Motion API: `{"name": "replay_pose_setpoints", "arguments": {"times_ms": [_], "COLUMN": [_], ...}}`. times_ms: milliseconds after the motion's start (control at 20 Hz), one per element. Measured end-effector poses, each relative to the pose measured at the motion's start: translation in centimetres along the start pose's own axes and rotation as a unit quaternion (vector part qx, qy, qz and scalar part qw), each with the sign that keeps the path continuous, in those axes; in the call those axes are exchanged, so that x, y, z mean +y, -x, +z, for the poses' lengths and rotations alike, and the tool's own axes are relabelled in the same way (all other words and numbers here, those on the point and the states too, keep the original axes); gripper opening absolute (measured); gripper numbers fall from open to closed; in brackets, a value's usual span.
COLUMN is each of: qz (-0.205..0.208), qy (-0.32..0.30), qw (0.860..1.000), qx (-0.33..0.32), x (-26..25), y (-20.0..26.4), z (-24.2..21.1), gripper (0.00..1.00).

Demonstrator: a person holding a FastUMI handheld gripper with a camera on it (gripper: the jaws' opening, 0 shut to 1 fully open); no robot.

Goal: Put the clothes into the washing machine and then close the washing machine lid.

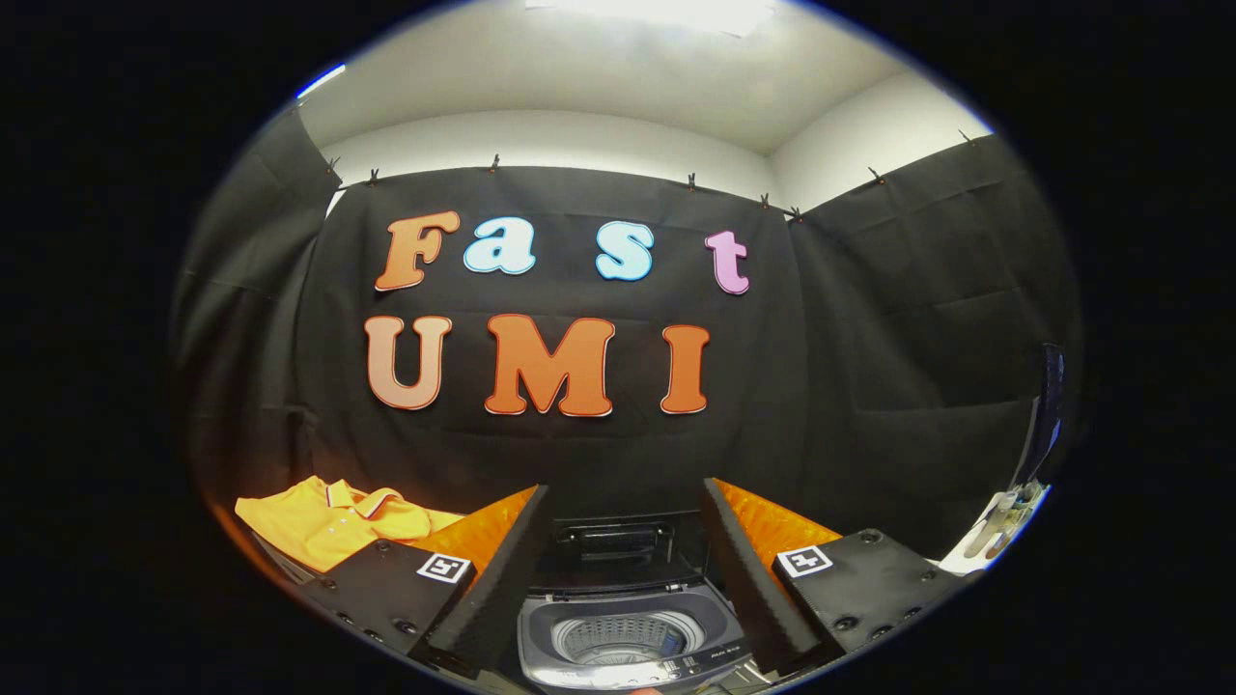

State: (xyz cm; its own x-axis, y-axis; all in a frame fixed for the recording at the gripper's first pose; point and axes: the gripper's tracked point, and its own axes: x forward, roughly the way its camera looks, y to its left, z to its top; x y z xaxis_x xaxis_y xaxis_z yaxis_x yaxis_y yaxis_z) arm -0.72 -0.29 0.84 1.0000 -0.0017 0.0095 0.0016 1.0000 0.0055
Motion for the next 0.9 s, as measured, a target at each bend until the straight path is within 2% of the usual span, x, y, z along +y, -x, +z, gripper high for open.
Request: {"name": "replay_pose_setpoints", "arguments": {"times_ms": [350, 550, 750, 900], "qz": [0.000, 0.022, 0.070, 0.124], "qy": [-0.004, -0.007, -0.001, 0.018], "qw": [1.000, 1.000, 0.997, 0.992], "qx": [0.004, 0.000, -0.016, -0.022], "x": [0.5, 2.4, 6.6, 12.0], "y": [0.6, 1.0, 0.1, -1.2], "z": [-0.1, 0.4, 2.9, 5.1], "gripper": [0.99, 0.99, 0.99, 0.99]}}
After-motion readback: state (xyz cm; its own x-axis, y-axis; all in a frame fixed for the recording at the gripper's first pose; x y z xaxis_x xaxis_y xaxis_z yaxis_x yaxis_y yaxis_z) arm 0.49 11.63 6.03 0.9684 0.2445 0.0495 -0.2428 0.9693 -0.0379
